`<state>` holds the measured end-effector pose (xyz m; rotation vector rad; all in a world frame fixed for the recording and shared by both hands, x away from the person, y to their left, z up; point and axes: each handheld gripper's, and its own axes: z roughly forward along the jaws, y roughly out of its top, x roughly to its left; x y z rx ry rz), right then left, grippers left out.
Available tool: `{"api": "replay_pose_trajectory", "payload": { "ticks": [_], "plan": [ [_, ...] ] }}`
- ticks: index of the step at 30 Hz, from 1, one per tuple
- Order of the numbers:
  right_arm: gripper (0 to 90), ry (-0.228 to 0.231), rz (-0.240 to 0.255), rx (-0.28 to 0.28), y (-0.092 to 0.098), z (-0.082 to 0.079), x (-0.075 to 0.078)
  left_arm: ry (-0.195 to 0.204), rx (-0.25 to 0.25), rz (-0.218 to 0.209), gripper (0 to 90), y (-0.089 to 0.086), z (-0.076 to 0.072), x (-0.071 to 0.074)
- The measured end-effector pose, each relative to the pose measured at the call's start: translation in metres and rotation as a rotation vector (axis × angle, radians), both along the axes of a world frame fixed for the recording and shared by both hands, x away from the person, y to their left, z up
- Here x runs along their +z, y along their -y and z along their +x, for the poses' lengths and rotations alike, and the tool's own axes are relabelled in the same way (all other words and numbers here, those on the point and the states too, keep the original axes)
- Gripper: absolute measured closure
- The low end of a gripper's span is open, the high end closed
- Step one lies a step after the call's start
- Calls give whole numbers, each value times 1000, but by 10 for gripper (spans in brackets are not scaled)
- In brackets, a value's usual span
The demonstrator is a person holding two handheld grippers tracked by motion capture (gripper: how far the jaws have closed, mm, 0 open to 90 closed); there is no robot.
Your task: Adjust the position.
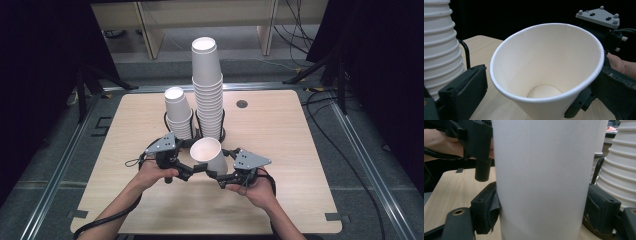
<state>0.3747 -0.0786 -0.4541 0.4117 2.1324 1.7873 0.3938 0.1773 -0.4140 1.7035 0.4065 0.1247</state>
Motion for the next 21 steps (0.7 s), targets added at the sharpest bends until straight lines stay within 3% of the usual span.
{"api": "replay_pose_trajectory", "payload": {
  "ticks": [3, 4, 6, 9, 10, 19, 21],
  "plan": [
    [232, 21, 11, 9, -1, 1, 1, 2, -2, 1, 13, 1, 0, 1],
    [232, -20, 22, 17, -2, 0, 0, 2, -2, 0, 15, 1, 0, 1],
    [232, -18, 9, -7, -2, -2, 0, 5, -5, 0, 16, 2, 0, 1],
    [232, -41, 15, 11, -4, -3, -1, 10, -10, 5, 19, 3, 0, 1],
    [231, -23, 12, 9, -4, -2, -1, 9, -11, 5, 21, 3, 0, 1],
    [228, -9, 2, 29, -5, -1, -1, 6, -22, -2, 38, 4, 0, 0],
    [228, -6, 12, 7, -6, -1, -1, 6, -22, -3, 38, 4, 0, 0]
  ]
}}
